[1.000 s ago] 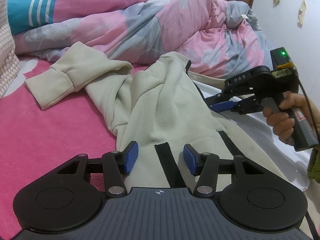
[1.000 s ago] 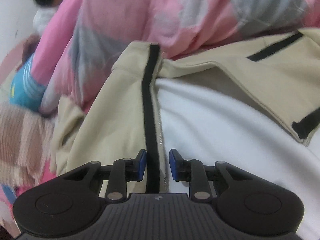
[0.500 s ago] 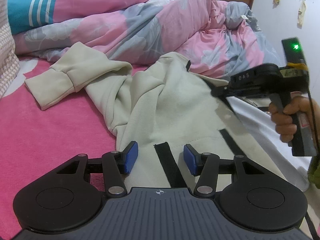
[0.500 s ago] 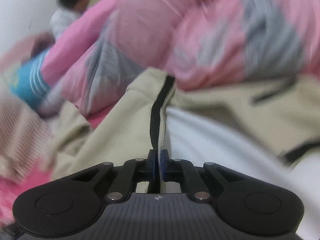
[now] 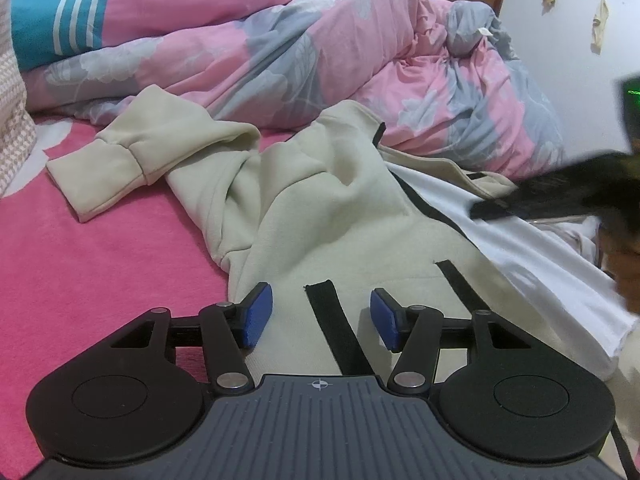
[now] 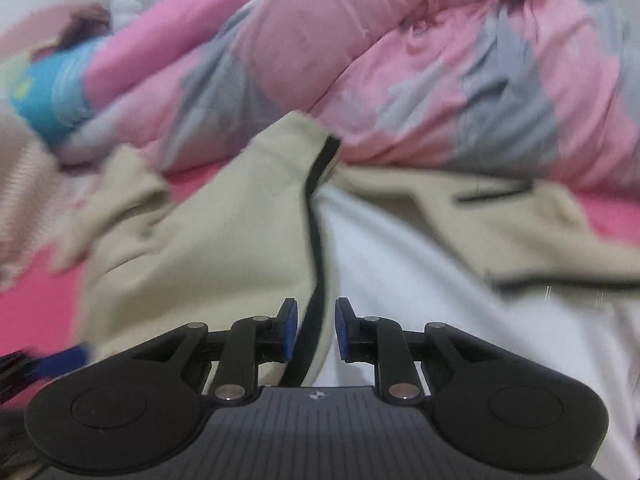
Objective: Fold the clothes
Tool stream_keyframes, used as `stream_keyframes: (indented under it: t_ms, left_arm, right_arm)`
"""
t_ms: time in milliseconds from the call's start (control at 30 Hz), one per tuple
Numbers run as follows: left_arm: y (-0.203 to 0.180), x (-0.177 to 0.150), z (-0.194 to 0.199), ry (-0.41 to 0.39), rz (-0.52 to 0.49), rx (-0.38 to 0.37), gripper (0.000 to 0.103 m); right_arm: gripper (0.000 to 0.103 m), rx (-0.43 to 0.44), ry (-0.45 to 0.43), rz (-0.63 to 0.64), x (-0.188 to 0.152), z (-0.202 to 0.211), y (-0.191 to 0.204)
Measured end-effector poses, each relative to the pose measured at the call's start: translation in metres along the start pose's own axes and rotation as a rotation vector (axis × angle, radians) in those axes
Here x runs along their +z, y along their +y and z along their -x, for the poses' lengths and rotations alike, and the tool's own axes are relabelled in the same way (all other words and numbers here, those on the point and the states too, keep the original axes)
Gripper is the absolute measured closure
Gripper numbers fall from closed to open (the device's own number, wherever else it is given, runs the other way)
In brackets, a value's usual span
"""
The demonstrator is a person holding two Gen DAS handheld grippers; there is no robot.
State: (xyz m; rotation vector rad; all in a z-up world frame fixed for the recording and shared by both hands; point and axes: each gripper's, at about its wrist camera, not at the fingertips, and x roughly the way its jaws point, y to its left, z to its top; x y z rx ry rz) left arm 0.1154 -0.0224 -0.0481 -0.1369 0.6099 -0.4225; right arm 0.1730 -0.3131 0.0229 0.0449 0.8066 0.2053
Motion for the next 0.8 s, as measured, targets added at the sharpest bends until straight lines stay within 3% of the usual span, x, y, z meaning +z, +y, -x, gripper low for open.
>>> stream_keyframes:
  t_ms: [133,367,700,800]
  left_arm:
    - [0.000,0.000,0.000,-0.001,0.004,-0.002,0.048]
    - [0.001,0.000,0.000,-0.003,0.007,-0.004,0.048]
    - [0.001,0.000,0.001,-0.003,0.008,-0.004,0.048]
    - [0.001,-0.001,0.001,-0.003,0.009,-0.005,0.048]
  right_arm:
    - [0.083,0.063,0.018,0.026,-0.035,0.030,0.012]
    - [0.082,0.193,0.136,-0.317,-0.066,0.020,-0.026]
    - [0.081,0.149,0.084,-0.291,-0.068,0.026,-0.011]
    - [0.081,0.152,0.035,-0.378,-0.061,0.023,-0.024]
